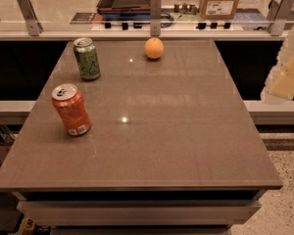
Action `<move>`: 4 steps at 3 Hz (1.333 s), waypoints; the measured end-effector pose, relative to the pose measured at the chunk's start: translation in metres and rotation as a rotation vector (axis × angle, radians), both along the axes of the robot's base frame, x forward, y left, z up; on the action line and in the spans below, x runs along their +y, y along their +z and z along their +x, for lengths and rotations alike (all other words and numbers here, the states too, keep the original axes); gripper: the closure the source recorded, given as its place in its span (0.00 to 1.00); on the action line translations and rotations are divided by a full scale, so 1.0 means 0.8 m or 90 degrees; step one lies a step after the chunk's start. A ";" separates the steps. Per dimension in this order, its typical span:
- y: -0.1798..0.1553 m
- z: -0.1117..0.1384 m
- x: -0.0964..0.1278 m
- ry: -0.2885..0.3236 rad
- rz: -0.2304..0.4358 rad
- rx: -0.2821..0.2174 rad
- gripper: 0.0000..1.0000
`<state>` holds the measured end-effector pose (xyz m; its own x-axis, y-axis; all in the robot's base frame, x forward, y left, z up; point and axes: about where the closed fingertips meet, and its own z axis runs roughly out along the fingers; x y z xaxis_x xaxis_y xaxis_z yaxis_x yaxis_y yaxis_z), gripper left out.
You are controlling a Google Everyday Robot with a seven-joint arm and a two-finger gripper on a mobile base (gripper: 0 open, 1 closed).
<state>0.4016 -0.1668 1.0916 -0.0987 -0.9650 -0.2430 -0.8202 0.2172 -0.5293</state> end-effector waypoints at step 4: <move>0.000 0.000 0.000 0.000 0.000 0.000 0.00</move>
Offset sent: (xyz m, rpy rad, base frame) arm 0.0739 0.0293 -0.0484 0.4981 -0.0133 -0.0219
